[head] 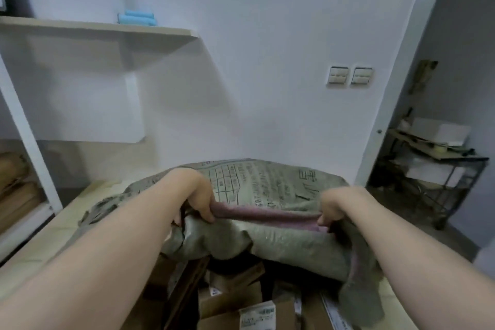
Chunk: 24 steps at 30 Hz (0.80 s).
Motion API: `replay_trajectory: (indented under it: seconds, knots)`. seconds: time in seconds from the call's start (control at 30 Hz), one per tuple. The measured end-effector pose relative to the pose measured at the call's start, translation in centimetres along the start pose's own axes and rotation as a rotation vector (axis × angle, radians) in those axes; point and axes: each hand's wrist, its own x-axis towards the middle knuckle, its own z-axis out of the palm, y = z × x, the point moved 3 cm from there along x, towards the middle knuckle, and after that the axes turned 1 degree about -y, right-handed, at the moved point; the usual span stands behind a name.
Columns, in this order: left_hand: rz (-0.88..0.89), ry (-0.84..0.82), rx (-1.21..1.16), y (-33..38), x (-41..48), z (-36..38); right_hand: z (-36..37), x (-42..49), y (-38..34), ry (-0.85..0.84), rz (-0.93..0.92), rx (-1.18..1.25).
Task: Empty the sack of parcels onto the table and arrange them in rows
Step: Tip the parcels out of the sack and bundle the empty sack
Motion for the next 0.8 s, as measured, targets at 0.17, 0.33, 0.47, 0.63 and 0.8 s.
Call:
replay_trajectory:
  seconds: [0.17, 0.33, 0.47, 0.63, 0.8]
  knots:
    - [-0.111, 0.553, 0.098, -0.4, 4.4, -5.2, -5.7, 4.4, 0.1, 0.553, 0.325, 0.456]
    - [-0.09, 1.062, -0.18, -2.1, 9.5, -10.2, -10.3, 11.9, -1.7, 0.632, 0.129, 0.896]
    - [0.227, 0.997, -0.413, -4.6, 16.2, -10.9, -10.0, 19.0, -3.9, 0.469, -0.101, 0.97]
    - [0.163, 0.764, -0.054, -7.0, 24.1, -8.4, -6.0, 25.1, -6.9, 0.245, -0.076, 0.858]
    - [0.221, 0.397, -0.226, -7.5, 31.0, -2.6, -1.9, 29.7, -9.3, 0.148, -0.075, 0.742]
